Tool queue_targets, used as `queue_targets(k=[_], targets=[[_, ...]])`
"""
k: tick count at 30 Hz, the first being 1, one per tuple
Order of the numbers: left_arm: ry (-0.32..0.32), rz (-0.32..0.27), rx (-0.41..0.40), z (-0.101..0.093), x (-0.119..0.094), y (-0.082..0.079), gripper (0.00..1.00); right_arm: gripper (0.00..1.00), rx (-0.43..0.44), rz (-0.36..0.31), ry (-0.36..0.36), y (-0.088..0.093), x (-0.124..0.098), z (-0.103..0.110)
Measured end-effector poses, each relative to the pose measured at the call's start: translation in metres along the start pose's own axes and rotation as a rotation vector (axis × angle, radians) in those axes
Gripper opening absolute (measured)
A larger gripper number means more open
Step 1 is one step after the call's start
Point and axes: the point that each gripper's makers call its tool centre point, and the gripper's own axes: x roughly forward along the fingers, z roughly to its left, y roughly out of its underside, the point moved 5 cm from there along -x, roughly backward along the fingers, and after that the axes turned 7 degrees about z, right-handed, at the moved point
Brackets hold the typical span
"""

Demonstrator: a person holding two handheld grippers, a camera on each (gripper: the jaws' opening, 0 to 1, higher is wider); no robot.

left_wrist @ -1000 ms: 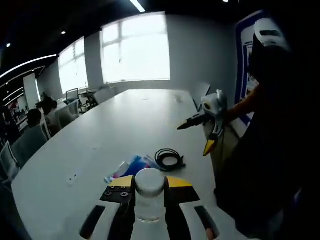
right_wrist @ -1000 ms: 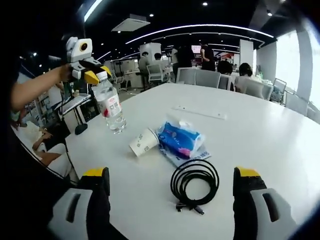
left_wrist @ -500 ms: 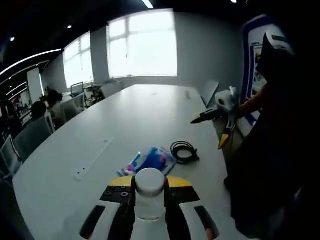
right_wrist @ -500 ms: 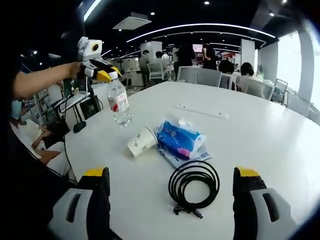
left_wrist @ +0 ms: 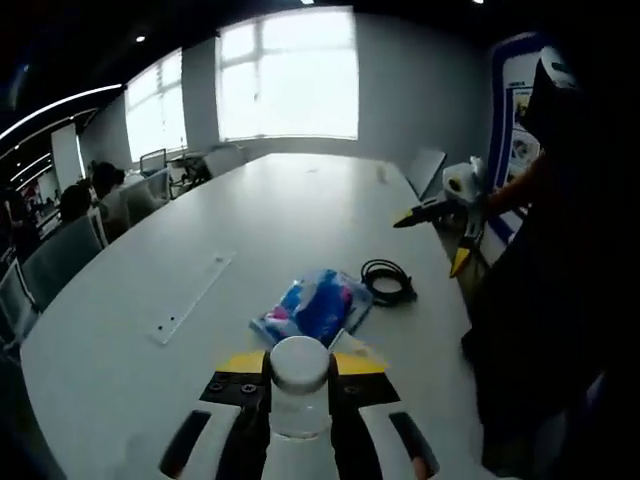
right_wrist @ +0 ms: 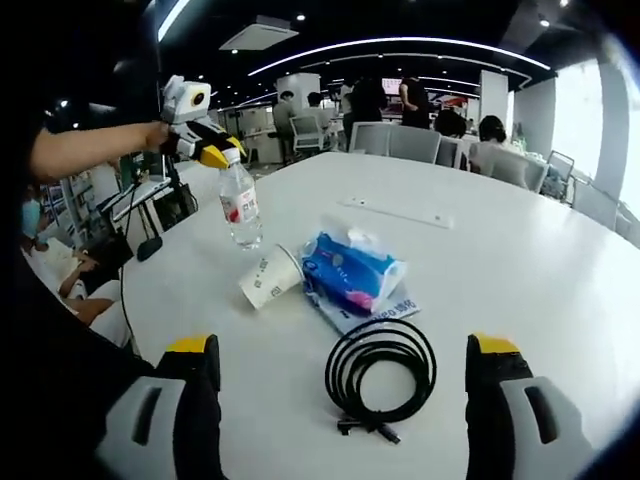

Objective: Arrange the tabletop items into an orderly group along one side of the table until the central work area is clear of visible clutter.

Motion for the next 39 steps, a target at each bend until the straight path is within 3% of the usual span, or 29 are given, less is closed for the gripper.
queue_targets(k=[15, 32, 39], targets=[[0.058, 0.107, 0.072, 0.028, 0.011, 0.02, 0.18, 0.98, 0.022, 0.016, 0.015, 0.003, 0.006, -0.001], [0.113, 0.129, 0.096, 0.044, 0.003, 0.034, 0.19, 0.98, 0.018, 0.034, 0.0, 0.005, 0.012, -0.002], [0.125, 0.125, 0.127, 0.038, 0.005, 0.028, 0.2, 0.97, 0.015, 0.035, -0.003, 0.006, 0.012, -0.004]])
